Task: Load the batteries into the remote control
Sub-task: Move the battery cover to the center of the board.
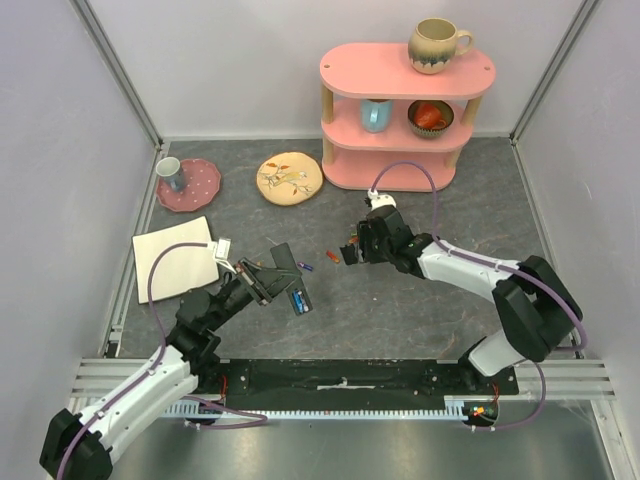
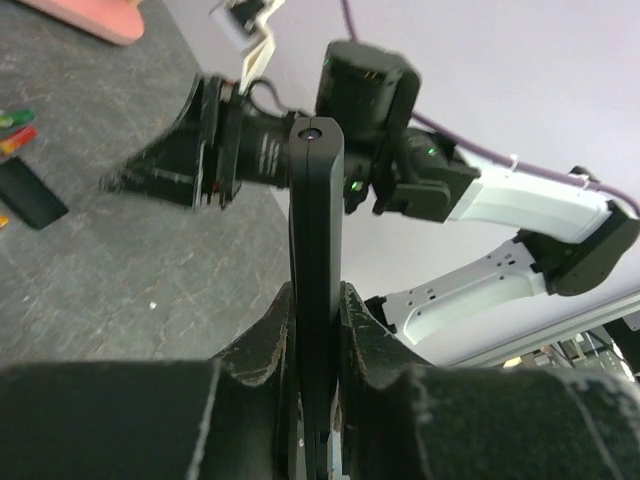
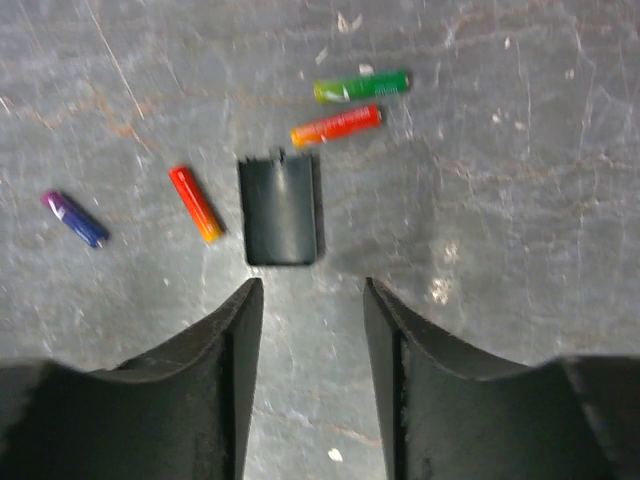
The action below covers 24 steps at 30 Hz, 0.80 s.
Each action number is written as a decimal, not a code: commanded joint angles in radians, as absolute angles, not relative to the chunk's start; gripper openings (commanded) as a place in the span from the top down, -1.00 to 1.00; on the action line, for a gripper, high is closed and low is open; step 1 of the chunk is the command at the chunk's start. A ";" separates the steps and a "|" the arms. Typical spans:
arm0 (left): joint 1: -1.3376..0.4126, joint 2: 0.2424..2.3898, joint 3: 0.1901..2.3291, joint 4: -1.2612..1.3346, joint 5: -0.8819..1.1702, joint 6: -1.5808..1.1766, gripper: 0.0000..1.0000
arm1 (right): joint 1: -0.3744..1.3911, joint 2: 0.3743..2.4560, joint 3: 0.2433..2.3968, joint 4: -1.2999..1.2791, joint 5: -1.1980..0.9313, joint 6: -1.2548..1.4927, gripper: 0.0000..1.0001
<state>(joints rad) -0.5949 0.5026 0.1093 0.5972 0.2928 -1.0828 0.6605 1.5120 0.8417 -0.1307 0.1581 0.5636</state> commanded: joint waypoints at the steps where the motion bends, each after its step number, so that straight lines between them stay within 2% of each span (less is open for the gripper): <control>1: -0.588 0.476 0.069 0.543 0.319 -1.068 0.96 | 0.680 1.560 0.922 -0.057 0.190 0.496 0.02; 4: -0.589 0.479 0.055 0.546 0.325 -1.072 0.96 | 0.699 1.603 0.942 -0.041 0.157 0.457 0.02; 14: -0.588 0.495 0.054 0.555 0.328 -1.062 0.96 | 0.707 1.723 1.000 -0.051 0.112 0.376 -0.27; 24: -0.588 0.515 0.055 0.561 0.318 -1.052 0.96 | 0.707 1.744 1.009 -0.031 0.080 0.373 -0.29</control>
<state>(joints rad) -0.5949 0.5056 0.0517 0.5251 0.2996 -1.0824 0.7078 1.7367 0.9703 -0.0673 0.1005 0.3912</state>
